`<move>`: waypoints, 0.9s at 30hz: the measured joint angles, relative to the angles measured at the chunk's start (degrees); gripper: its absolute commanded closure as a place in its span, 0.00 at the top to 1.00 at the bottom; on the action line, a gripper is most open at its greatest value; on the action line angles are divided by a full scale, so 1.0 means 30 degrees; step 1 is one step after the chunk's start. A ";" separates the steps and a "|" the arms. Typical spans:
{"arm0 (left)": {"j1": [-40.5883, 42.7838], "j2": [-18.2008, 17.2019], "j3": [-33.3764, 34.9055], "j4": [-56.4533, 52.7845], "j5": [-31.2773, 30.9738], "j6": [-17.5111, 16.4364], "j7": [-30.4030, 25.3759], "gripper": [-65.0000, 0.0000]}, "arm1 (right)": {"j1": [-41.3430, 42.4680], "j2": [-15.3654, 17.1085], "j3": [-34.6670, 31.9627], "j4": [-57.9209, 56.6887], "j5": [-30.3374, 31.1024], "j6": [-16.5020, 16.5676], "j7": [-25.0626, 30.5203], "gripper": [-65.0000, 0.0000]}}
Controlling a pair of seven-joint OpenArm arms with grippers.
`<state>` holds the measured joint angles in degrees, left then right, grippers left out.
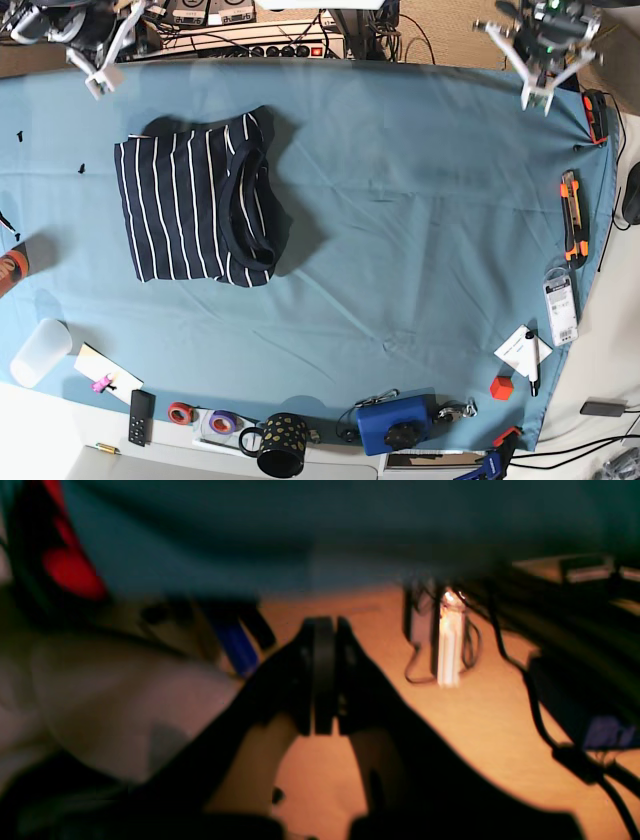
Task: Layout the t-shirt on the table in an organized manner, then fold the t-shirt properly
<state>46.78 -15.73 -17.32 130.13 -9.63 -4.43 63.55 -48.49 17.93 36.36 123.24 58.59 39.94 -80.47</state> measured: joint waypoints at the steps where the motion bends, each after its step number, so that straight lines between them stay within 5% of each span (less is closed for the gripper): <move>1: 0.0758 -0.0015 -0.0160 0.0007 -0.0306 -0.0029 -0.0291 0.00 | -0.0444 -0.0007 0.0000 0.0022 -0.0284 0.0000 0.0022 0.00; 9: 0.3366 0.0153 -0.0233 -0.1843 -0.0423 -0.0648 -0.1384 0.00 | -0.3126 0.0007 -0.0197 -0.0022 -0.3745 0.0000 -0.0015 0.00; 16: 0.2769 0.1144 -0.0255 -0.6936 -0.0277 -0.2062 -0.2368 0.00 | -0.2849 0.0073 -0.4320 -0.3388 -0.7752 0.0015 0.1668 0.00; 20: 0.0918 0.1705 -0.0211 -1.0571 -0.0350 -0.2222 -0.4320 0.00 | -0.0911 0.0051 -0.6863 -0.7045 -1.1096 -0.0277 0.4291 0.00; 27: -0.3286 0.1625 -0.0240 -1.9351 0.0117 -0.4728 -0.8779 0.00 | 0.4160 0.0051 -1.0171 -1.4994 -1.4943 -0.0328 0.7009 0.00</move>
<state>36.93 -10.85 -18.04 72.07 -9.28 -18.61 37.21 -36.01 18.09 5.85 78.26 13.76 38.96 -59.44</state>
